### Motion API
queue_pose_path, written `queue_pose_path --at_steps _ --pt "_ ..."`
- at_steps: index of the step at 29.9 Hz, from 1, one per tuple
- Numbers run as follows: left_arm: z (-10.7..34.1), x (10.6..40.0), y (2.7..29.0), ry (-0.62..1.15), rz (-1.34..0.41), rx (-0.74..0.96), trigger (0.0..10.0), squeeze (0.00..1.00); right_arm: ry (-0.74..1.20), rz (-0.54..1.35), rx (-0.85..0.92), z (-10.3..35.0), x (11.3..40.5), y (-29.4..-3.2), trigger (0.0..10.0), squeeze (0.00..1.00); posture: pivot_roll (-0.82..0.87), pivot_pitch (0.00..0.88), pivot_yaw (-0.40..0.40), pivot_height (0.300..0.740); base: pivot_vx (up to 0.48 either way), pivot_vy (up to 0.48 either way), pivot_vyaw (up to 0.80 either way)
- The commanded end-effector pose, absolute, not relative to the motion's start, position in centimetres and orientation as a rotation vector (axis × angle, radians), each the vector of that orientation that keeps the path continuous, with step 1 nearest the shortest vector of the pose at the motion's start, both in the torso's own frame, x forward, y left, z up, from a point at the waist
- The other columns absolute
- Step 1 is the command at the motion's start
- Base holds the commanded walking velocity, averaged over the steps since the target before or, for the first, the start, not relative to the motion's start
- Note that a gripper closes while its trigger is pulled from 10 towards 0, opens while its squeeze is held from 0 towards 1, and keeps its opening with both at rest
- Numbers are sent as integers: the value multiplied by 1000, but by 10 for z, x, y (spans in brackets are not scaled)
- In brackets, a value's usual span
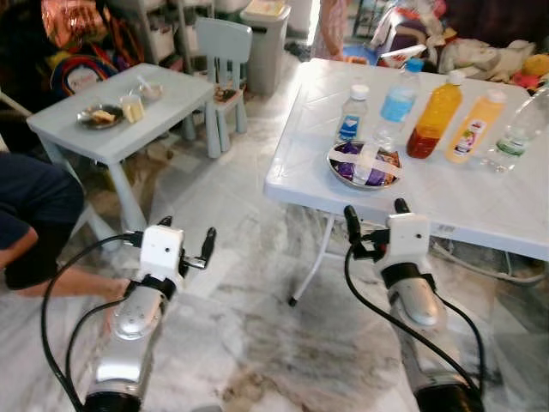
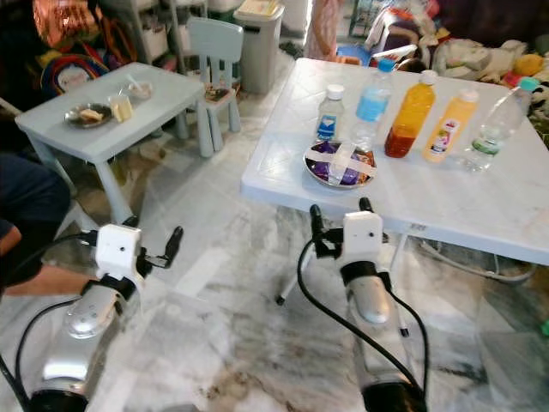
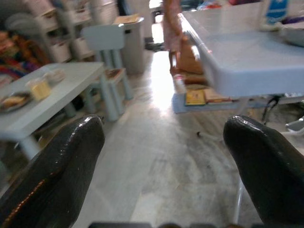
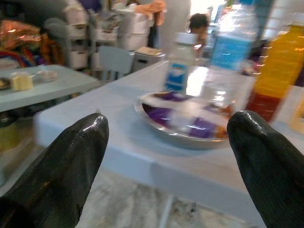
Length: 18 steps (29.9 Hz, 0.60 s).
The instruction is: Restocking fridge
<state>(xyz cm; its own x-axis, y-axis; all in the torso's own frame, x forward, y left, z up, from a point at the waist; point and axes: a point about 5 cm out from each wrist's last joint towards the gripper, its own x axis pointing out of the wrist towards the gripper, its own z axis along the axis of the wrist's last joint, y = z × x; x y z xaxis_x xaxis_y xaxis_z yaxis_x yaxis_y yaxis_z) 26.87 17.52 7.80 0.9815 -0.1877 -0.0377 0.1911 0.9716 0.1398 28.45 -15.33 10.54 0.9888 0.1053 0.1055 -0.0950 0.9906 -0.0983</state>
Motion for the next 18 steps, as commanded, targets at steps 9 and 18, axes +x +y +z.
queue_pose_path --at_steps 9,18 --pt "78 269 162 18 -232 129 10000 0 -100 77 -105 104 284 -164 10000 0 -8 0 -29 740 352 0 -51" --pt "77 269 161 23 -233 133 10000 0 -101 96 -101 106 288 -162 10000 0 -7 0 -29 740 301 0 0"
